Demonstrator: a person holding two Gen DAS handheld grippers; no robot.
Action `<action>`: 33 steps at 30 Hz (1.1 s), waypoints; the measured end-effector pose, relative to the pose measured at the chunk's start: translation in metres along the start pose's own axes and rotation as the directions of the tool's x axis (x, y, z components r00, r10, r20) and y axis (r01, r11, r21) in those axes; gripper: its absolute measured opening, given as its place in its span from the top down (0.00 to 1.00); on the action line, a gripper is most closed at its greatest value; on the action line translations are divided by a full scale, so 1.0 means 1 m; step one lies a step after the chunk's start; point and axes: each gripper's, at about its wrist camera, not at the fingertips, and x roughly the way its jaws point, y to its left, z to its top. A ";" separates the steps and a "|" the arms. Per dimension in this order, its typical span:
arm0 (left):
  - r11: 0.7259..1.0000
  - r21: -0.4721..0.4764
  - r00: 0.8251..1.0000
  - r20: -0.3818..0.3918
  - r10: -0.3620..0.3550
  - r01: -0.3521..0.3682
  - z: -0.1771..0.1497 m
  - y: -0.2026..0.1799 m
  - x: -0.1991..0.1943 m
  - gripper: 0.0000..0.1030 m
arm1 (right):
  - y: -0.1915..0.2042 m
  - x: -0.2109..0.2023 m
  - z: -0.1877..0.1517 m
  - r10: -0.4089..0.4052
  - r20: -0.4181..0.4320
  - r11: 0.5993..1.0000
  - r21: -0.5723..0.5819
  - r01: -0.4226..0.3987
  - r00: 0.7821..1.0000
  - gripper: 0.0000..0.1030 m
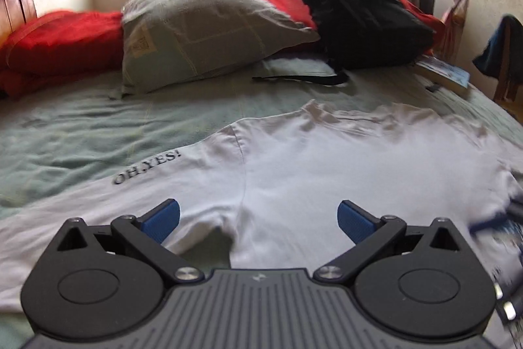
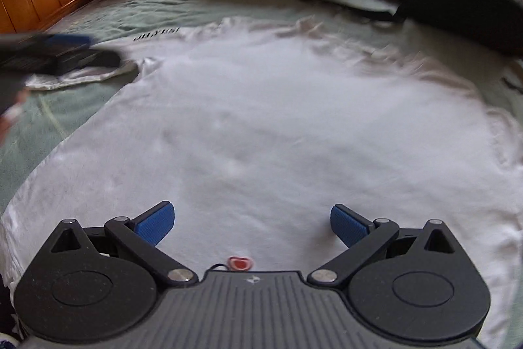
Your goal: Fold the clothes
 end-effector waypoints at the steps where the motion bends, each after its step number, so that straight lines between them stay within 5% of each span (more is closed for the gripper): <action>1: 1.000 -0.021 1.000 -0.010 -0.021 0.021 0.000 0.005 0.012 0.01 | 0.000 0.002 -0.001 0.000 0.002 1.000 0.003 0.000 1.000 0.00; 5: 0.991 -0.087 0.993 -0.061 -0.106 0.100 -0.015 0.018 0.038 0.01 | -0.002 0.005 -0.001 0.007 0.024 1.000 0.004 -0.007 1.000 0.00; 13: 0.996 -0.058 0.988 -0.139 -0.071 0.064 -0.025 0.021 0.017 0.01 | -0.002 0.007 -0.004 0.004 0.072 1.000 -0.013 -0.003 0.997 0.00; 17: 0.996 -0.022 0.996 -0.017 -0.084 0.084 0.002 0.014 0.017 0.01 | -0.001 0.008 -0.004 -0.004 0.075 1.000 -0.018 0.005 0.997 0.00; 23: 0.984 -0.129 0.984 -0.115 -0.138 0.123 -0.009 0.012 0.057 0.01 | -0.001 0.008 -0.006 -0.004 0.080 1.000 -0.024 0.006 0.997 0.00; 28: 0.988 -0.078 0.977 -0.159 -0.143 0.132 -0.017 0.010 0.033 0.01 | -0.001 0.009 -0.007 -0.002 0.090 1.000 -0.031 0.005 0.996 0.00; 33: 0.994 -0.094 0.994 -0.089 -0.071 0.062 -0.006 0.034 0.026 0.01 | 0.000 0.009 -0.007 -0.006 0.095 0.999 -0.034 0.010 0.995 0.00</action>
